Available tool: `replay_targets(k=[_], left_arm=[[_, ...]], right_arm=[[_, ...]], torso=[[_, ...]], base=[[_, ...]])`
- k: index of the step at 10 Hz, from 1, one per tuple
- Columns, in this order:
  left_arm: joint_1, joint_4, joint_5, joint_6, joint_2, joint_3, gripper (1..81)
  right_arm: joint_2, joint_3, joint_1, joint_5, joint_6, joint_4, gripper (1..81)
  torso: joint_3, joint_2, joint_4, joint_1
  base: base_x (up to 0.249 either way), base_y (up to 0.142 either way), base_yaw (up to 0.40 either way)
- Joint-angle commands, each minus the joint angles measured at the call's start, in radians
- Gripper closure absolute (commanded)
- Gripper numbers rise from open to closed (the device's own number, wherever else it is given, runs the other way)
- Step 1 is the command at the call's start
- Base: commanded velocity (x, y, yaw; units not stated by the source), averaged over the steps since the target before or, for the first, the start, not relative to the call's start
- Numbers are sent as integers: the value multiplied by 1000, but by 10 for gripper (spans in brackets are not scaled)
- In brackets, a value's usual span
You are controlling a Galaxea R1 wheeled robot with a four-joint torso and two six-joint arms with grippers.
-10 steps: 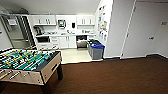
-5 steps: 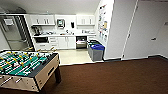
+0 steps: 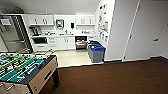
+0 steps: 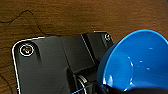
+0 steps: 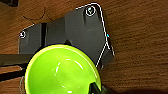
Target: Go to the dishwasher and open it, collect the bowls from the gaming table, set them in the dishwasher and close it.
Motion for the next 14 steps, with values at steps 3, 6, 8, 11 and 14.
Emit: replay_targets(k=[3,6,8,11,14], left_arm=[[-51,9,19,-4,-20,16,811],[-51,9,19,-4,-19,16,811],[-51,9,19,-4,-19,16,811],[-51,9,19,-4,-19,16,811],[-51,11,19,-4,-19,16,811]], right_arm=[[-31,0,34,-38,0,-13,811],[-31,0,33,-38,0,-13,811],[-31,-1,33,-38,0,-13,811],[-30,-3,33,-38,0,-13,811],[-30,-3,33,-38,0,-13,811]], torso=[[0,0,0,0],[0,0,0,0],[0,0,0,0],[0,0,0,0],[0,0,0,0]], base=[[218,0,0],[220,0,0],[222,0,0],[222,0,0],[223,0,0]])
